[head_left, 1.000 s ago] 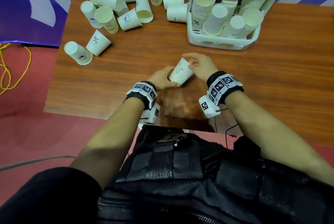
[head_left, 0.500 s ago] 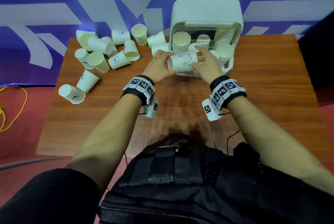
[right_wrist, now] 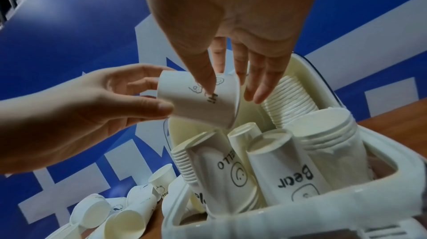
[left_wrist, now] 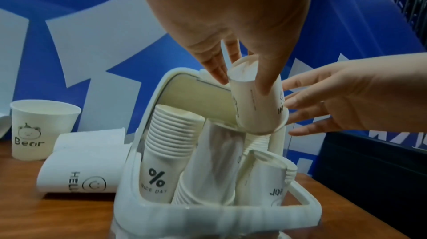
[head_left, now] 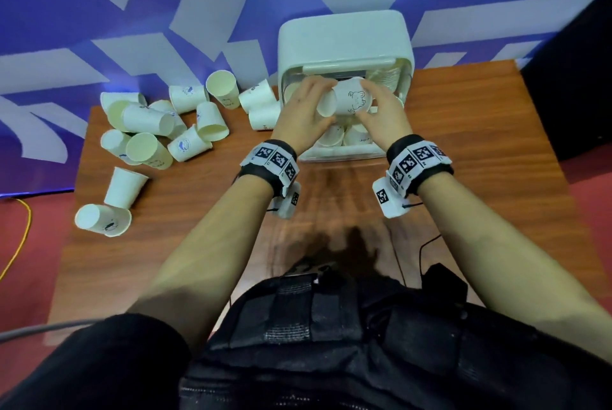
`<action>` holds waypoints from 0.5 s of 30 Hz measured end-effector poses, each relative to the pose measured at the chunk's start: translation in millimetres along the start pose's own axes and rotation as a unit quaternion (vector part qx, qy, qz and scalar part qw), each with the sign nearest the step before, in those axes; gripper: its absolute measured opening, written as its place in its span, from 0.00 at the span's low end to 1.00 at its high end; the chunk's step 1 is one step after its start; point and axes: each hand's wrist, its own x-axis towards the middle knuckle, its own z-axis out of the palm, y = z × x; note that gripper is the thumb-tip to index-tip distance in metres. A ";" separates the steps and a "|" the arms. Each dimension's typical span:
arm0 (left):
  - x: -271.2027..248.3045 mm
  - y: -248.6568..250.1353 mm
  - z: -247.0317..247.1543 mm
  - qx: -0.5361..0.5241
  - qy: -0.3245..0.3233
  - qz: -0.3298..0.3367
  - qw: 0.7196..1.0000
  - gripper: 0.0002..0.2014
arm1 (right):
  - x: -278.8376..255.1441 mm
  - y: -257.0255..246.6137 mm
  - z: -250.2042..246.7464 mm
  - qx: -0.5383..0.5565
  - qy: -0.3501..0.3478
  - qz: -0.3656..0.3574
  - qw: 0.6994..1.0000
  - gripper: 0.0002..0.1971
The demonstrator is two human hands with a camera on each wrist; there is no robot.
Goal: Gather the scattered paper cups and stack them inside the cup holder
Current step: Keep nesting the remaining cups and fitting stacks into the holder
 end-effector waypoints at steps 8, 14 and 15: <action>4.6 -7.1 31.9 0.035 0.050 0.014 0.998 0.24 | 7.8 23.7 2.5 0.024 -0.022 0.020 0.999 0.29; 15.1 -12.6 43.6 0.065 0.063 0.035 0.995 0.23 | 21.7 33.2 7.2 0.029 -0.025 0.033 0.999 0.29; 15.7 -13.5 45.4 0.062 0.065 0.035 0.995 0.23 | 23.4 34.0 7.6 0.028 -0.030 0.038 0.998 0.29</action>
